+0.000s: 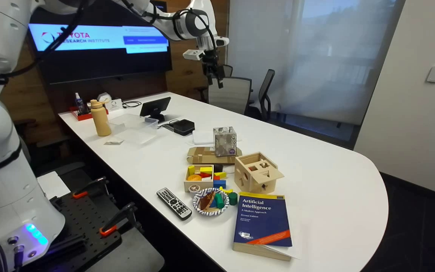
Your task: Put the tissue box on top of the brown box
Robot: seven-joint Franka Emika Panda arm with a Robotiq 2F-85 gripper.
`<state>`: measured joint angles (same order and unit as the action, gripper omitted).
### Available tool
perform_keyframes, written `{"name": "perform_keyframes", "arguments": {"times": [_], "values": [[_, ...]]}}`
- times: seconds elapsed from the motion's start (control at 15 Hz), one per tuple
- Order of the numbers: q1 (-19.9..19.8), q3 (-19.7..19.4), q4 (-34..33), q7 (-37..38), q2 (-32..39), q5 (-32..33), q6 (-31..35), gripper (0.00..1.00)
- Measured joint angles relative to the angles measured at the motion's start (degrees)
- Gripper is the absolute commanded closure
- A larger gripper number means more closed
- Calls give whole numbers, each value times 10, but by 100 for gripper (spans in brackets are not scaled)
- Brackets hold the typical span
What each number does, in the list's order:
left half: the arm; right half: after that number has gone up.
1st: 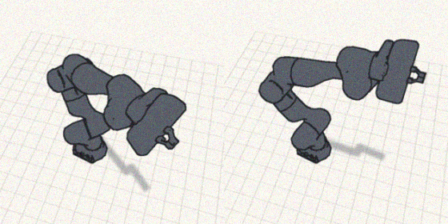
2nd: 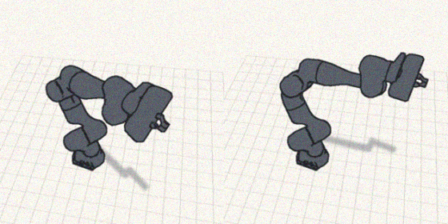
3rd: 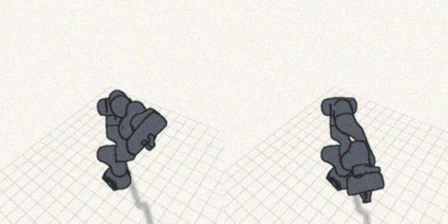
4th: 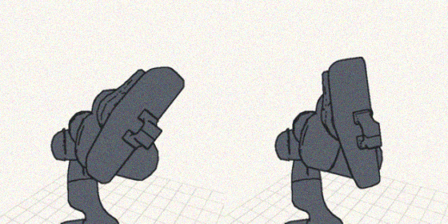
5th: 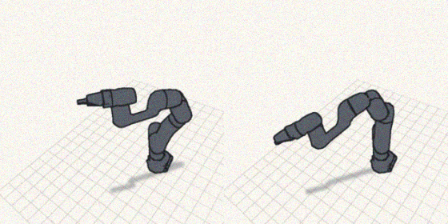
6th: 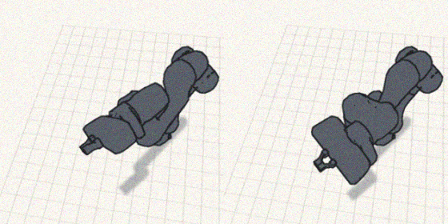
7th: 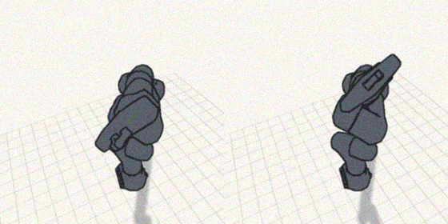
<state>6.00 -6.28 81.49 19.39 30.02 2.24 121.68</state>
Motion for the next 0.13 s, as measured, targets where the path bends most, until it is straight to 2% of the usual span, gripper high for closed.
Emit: {"name": "perform_keyframes", "arguments": {"times": [0.13], "values": [[1,2,34,0,-26,1,0,0]]}}
